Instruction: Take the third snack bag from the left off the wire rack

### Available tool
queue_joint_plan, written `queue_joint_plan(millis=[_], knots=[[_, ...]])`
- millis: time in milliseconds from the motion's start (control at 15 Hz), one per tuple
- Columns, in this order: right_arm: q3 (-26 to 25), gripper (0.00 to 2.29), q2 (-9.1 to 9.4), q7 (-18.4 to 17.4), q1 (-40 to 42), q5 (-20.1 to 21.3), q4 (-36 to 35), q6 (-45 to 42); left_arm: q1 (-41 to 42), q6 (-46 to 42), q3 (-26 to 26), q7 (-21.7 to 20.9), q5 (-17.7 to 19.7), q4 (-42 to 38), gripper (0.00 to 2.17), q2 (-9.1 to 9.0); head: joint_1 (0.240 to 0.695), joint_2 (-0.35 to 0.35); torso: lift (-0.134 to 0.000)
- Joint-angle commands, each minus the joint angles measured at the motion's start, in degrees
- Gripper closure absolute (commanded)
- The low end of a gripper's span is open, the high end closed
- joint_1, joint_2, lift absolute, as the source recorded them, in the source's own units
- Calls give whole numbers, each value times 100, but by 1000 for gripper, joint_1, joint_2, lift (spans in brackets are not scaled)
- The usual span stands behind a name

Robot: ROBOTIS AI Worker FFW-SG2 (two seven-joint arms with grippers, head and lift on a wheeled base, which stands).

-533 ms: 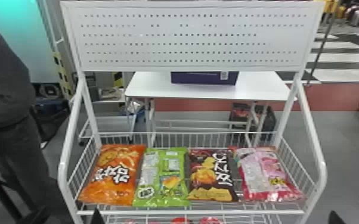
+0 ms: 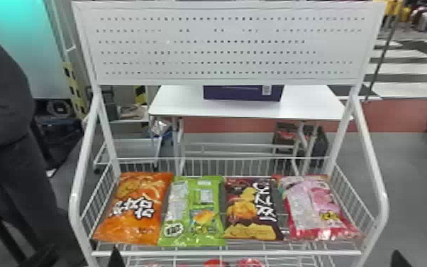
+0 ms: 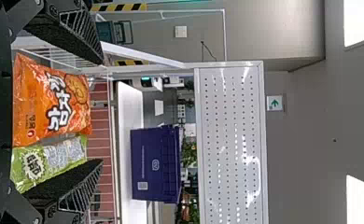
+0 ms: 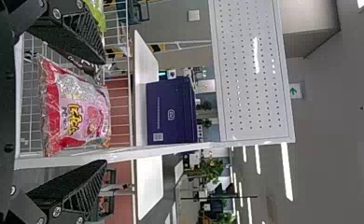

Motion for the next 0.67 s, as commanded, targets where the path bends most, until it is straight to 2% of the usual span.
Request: queue_joint_plan(millis=[0,133,267,400,467,600], knots=[[26,147,-10,0,-83,-8,86,10,7,18,-18,0,-8,-18,140,0,499,0,0],[281,144,-72,-17,-514,62,455,63,60,1,-70,9,-61,-71,140,-8,499,0,0],[844,144,-81,-96,-1235,510,710,502,68,18,-123,0,-131,-53,140,-8,499,0,0],[1494,144,-72,-255,-2333,809,1053,1750,68,1,-149,9,-140,-53,140,-8,499,0,0],[1819,144,-28,-255,-2949,853,1361,2471,68,18,-149,0,-131,-53,140,-8,499,0,0],[2399,144,148,-325,-3792,1090,1976,2805,68,1,-149,9,-131,-27,140,9,499,0,0]])
